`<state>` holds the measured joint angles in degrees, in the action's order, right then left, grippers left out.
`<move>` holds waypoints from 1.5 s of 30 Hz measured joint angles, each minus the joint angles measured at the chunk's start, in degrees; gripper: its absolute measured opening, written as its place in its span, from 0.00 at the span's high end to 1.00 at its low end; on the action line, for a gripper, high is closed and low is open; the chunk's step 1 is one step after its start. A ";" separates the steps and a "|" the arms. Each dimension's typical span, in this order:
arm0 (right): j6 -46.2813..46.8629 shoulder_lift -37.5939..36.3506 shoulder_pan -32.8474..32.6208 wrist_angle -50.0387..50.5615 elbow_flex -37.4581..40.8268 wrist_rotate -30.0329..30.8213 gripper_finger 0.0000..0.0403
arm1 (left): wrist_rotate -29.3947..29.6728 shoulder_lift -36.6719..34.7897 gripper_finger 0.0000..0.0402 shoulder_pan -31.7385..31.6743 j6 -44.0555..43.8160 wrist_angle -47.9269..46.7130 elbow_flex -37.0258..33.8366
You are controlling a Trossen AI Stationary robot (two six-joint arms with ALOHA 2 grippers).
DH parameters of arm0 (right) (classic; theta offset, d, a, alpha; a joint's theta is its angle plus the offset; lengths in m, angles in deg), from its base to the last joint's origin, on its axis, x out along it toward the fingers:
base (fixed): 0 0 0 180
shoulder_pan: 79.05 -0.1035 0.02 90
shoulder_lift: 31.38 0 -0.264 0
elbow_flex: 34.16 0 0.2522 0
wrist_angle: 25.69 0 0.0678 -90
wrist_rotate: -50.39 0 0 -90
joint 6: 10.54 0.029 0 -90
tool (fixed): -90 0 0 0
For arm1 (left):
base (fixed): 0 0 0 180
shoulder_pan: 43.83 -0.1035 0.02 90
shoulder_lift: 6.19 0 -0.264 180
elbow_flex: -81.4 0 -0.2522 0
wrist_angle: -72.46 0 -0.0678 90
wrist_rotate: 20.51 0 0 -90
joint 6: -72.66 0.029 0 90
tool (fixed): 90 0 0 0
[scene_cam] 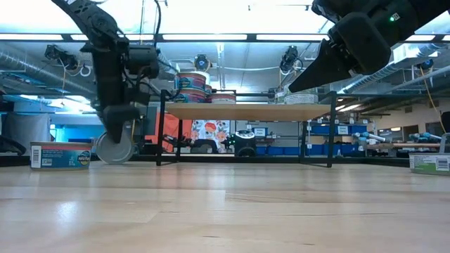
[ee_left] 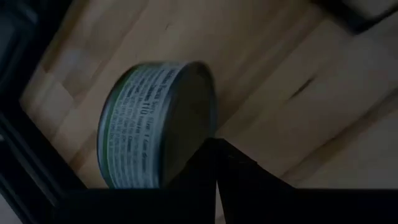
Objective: Stack canned seafood by type on shelf
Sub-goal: Put the green tuna can on the shelf
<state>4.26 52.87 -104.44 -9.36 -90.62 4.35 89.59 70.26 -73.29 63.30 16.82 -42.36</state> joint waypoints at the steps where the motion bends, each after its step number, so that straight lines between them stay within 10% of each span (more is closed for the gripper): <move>1: 0.00 0.02 0.00 0.00 0.00 0.00 0.99 | 0.02 -0.02 0.98 0.56 0.02 -0.62 0.81; 15: 0.17 0.02 0.00 0.02 0.00 -0.15 0.99 | 6.88 -0.07 0.95 4.81 3.80 -9.48 11.52; 32: 0.15 0.02 -0.02 -0.39 0.00 -0.60 0.98 | 1.52 0.38 0.38 -5.02 10.77 -6.83 11.99; 45: 0.06 0.02 0.00 -0.42 0.00 -0.77 0.98 | -8.24 2.85 0.32 -14.14 15.19 -2.55 11.95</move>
<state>4.33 52.89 -104.44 -9.77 -90.62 3.59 81.35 73.10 -87.42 78.49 14.28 -30.41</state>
